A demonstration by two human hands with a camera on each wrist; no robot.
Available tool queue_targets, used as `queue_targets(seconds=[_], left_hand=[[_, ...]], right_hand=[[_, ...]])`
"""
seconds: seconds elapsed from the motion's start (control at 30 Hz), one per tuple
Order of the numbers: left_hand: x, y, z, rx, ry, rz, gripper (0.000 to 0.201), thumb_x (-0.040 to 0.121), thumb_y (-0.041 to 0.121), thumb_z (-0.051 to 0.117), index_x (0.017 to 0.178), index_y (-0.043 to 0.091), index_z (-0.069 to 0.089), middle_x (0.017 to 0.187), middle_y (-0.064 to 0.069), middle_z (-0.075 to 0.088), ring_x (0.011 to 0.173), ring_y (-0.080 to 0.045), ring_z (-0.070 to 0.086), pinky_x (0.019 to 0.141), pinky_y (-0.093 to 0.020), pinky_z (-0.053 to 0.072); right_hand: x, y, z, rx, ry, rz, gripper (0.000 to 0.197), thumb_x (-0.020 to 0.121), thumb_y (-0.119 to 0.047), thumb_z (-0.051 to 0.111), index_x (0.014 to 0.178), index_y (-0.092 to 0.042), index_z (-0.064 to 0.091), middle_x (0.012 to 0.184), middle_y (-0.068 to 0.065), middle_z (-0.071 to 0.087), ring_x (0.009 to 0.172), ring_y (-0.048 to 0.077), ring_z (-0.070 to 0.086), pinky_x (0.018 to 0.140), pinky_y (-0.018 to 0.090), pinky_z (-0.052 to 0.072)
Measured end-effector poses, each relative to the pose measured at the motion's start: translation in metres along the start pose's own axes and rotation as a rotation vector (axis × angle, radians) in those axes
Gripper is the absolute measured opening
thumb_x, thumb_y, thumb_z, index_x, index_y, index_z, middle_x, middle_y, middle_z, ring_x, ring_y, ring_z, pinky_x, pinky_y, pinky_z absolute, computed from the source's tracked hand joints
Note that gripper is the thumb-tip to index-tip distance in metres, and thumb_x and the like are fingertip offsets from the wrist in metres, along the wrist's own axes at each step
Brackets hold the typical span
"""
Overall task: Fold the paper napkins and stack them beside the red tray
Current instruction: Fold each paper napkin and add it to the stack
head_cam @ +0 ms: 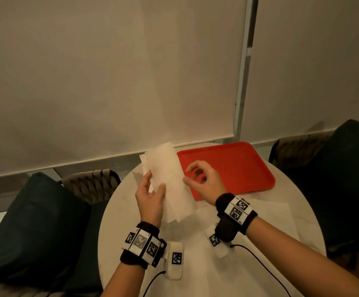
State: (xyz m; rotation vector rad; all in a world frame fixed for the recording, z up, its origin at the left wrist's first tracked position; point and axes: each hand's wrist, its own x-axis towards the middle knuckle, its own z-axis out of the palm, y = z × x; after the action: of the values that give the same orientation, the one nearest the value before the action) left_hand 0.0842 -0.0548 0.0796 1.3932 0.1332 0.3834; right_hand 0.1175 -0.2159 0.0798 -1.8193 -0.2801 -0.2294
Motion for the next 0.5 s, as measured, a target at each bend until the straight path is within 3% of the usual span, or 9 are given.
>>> queue_targets(seconds=[0.1, 0.17, 0.23, 0.37, 0.43, 0.5], left_hand=[[0.007, -0.008, -0.013, -0.017, -0.006, -0.076, 0.050, 0.089, -0.008, 0.055, 0.129, 0.022, 0.049, 0.116, 0.013, 0.060, 0.099, 0.001, 0.065, 0.081, -0.024, 0.056], [0.011, -0.014, -0.021, -0.044, -0.011, -0.138, 0.051, 0.091, -0.005, 0.054, 0.134, 0.020, 0.046, 0.123, 0.004, 0.062, 0.107, -0.012, 0.064, 0.087, -0.034, 0.055], [0.016, -0.018, -0.026, -0.054, 0.004, -0.178, 0.046, 0.092, -0.003, 0.053, 0.131, 0.020, 0.048, 0.127, -0.003, 0.061, 0.112, -0.019, 0.062, 0.091, -0.039, 0.052], [0.025, -0.027, -0.028, -0.048, 0.014, -0.194, 0.039, 0.093, 0.006, 0.056, 0.129, 0.018, 0.050, 0.127, -0.004, 0.061, 0.108, -0.018, 0.063, 0.085, -0.034, 0.054], [0.030, -0.030, -0.028, -0.038, 0.006, -0.206, 0.042, 0.091, 0.008, 0.061, 0.130, 0.017, 0.049, 0.125, -0.004, 0.062, 0.106, -0.020, 0.065, 0.084, -0.035, 0.057], [0.036, -0.033, -0.029, 0.026, 0.000, -0.203, 0.050, 0.087, 0.006, 0.066, 0.132, 0.017, 0.047, 0.126, -0.003, 0.061, 0.106, -0.021, 0.065, 0.085, -0.039, 0.057]], right_hand=[[0.015, 0.014, -0.002, 0.194, -0.052, 0.216, 0.015, 0.087, -0.014, 0.066, 0.099, -0.014, 0.057, 0.099, 0.000, 0.061, 0.081, 0.013, 0.058, 0.073, 0.024, 0.046], [0.019, 0.017, 0.002, 0.365, -0.187, 0.381, 0.023, 0.093, -0.015, 0.059, 0.115, -0.012, 0.058, 0.098, 0.004, 0.066, 0.081, 0.015, 0.062, 0.072, 0.029, 0.051], [0.022, 0.022, 0.009, 0.461, -0.265, 0.493, 0.028, 0.094, -0.018, 0.057, 0.121, -0.012, 0.061, 0.095, 0.007, 0.067, 0.082, 0.019, 0.060, 0.071, 0.030, 0.052], [0.027, 0.034, 0.022, 0.390, -0.253, 0.536, 0.028, 0.082, -0.028, 0.073, 0.103, -0.010, 0.072, 0.099, 0.017, 0.071, 0.082, 0.027, 0.059, 0.070, 0.033, 0.052], [0.030, 0.036, 0.026, 0.369, -0.231, 0.528, 0.024, 0.079, -0.024, 0.076, 0.094, -0.006, 0.072, 0.088, 0.020, 0.070, 0.071, 0.025, 0.058, 0.060, 0.028, 0.049], [0.034, 0.039, 0.029, 0.361, -0.209, 0.523, 0.018, 0.079, -0.018, 0.077, 0.089, -0.007, 0.069, 0.073, 0.015, 0.068, 0.056, 0.017, 0.057, 0.054, 0.026, 0.046]])
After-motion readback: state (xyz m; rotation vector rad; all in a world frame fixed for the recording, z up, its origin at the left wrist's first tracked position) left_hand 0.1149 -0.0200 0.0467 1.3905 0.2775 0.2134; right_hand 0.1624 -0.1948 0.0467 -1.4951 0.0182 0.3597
